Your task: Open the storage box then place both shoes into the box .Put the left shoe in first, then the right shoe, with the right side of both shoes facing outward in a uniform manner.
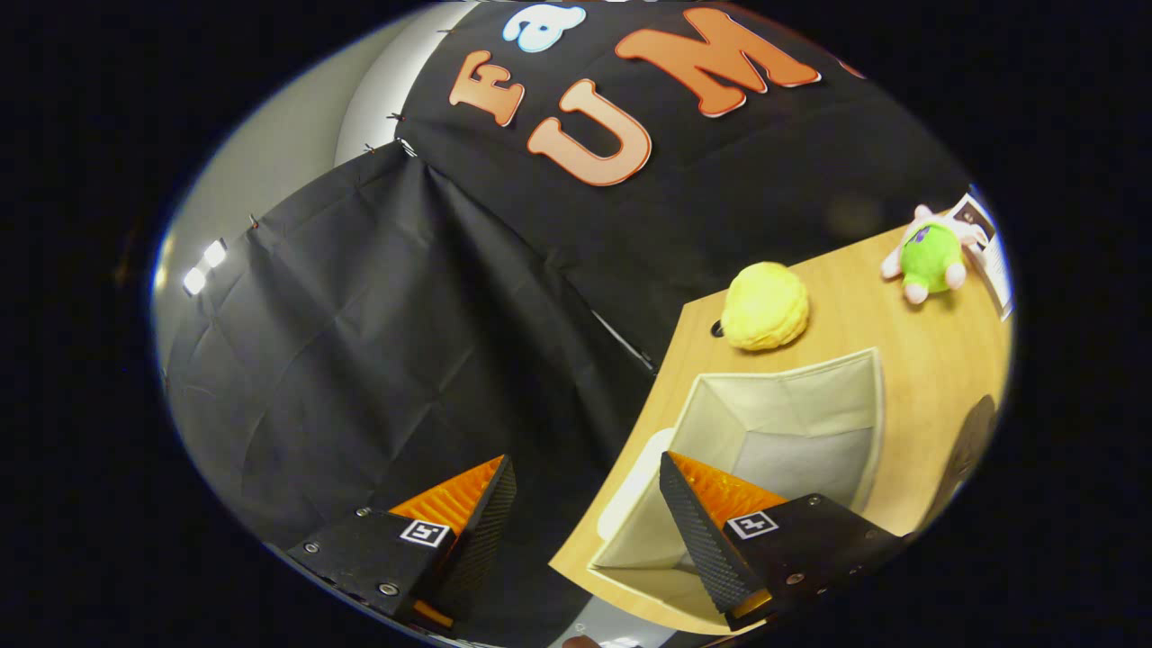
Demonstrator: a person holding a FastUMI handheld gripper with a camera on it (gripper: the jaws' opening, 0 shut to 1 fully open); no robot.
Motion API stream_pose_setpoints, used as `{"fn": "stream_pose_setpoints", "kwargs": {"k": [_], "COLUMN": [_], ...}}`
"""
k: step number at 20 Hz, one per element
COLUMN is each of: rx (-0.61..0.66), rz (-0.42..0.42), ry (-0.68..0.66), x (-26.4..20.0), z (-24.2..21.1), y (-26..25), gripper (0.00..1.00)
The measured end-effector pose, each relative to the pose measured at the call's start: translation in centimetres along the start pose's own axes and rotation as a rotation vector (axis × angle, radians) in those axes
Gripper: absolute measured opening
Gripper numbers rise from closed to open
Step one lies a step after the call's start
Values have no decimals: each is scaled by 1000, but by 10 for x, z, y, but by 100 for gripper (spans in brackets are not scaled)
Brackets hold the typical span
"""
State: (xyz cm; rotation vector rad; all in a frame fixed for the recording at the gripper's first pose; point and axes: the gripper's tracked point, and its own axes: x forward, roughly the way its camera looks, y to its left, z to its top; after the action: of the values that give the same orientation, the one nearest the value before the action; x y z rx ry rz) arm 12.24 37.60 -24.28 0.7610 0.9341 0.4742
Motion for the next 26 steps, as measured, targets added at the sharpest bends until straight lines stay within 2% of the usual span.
{"fn": "stream_pose_setpoints", "kwargs": {"k": [5,9,13,16,22,26], "rx": [-154,-147,-212,-152,-121,-114], "rz": [-211,-341,-498,-497,-612,-695], "ry": [-89,-11,56,129,176,219], "x": [-65,-99,-133,-144,-165,-165], "z": [7,-10,-35,-65,-89,-103], "y": [-82,-146,-212,-241,-301,-341], "gripper": [97,97,97,97,95,89]}}
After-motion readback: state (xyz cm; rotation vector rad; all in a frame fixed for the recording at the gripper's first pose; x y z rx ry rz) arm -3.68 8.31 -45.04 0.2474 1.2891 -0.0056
